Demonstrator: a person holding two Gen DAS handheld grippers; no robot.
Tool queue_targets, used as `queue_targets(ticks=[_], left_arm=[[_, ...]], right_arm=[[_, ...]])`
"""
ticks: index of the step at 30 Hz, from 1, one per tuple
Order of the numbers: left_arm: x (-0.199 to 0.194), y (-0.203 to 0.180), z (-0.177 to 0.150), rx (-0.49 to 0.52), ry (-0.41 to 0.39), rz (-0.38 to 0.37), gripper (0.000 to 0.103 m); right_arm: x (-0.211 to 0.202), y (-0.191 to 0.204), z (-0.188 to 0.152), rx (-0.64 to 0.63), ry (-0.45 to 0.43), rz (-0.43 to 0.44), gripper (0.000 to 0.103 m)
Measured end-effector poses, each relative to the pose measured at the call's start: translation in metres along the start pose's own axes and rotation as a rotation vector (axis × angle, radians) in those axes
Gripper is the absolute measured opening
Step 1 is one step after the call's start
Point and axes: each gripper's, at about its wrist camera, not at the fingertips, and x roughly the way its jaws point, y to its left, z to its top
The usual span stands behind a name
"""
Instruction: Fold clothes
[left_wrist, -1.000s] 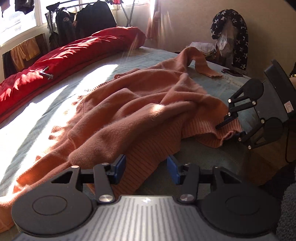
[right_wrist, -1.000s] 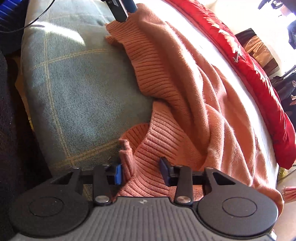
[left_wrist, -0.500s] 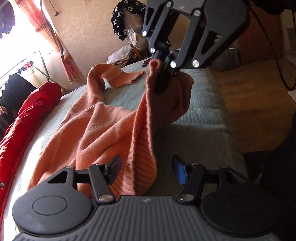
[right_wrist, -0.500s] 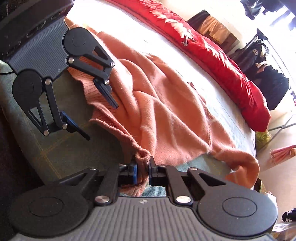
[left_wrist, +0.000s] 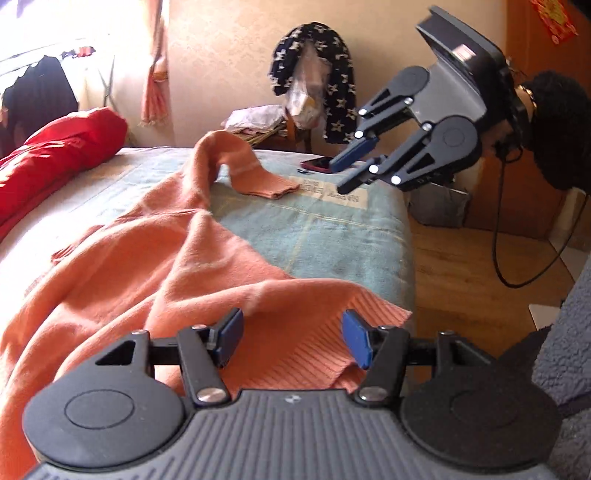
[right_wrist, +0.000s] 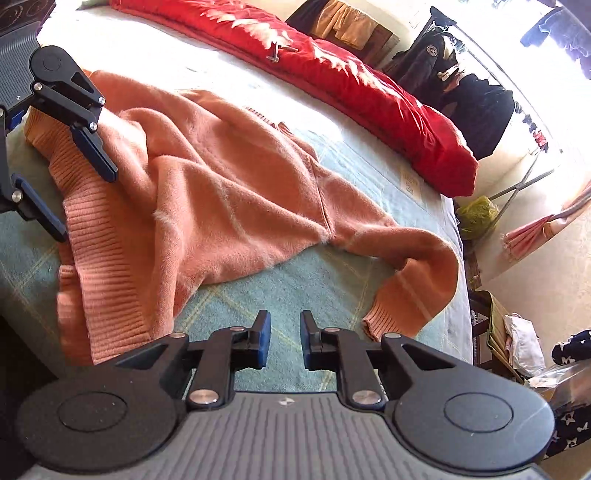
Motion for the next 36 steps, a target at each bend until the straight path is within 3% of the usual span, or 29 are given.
queue_targets(ticks=[2,9,13,16,20,27,30,33,36], left_arm=[[-0.012,0.021,-0.001,-0.053,-0.002,0.075,0.060],[-0.043,0.104,-0.002,-0.222,-0.007,0.313,0.060],[-0.044,0.153,-0.003,-0.322,0.030,0.403,0.055],[-0.040,0.182,-0.004,-0.333,0.061,0.439,0.055],[-0.031,0.229,-0.007,-0.388,0.080,0.459,0.055],[0.006,0.309,-0.028,-0.515,0.135,0.402,0.055],[0.021,0.332,-0.035,-0.556,0.163,0.363,0.055],[0.033,0.342,-0.043,-0.568,0.180,0.343,0.055],[0.045,0.351,-0.050,-0.581,0.198,0.323,0.055]], right_arm=[[0.007,-0.003,0.008,-0.013,-0.030,0.030,0.032],[0.049,-0.019,0.055,-0.044,-0.111,0.155,0.034],[0.074,-0.034,0.083,-0.033,-0.143,0.208,0.034],[0.093,-0.049,0.104,-0.029,-0.163,0.240,0.034],[0.118,-0.071,0.133,-0.024,-0.188,0.280,0.039],[0.181,-0.106,0.171,0.041,-0.194,0.338,0.046],[0.215,-0.118,0.180,0.108,-0.171,0.382,0.049],[0.248,-0.127,0.186,0.161,-0.142,0.421,0.062],[0.276,-0.129,0.188,0.180,-0.103,0.451,0.064]])
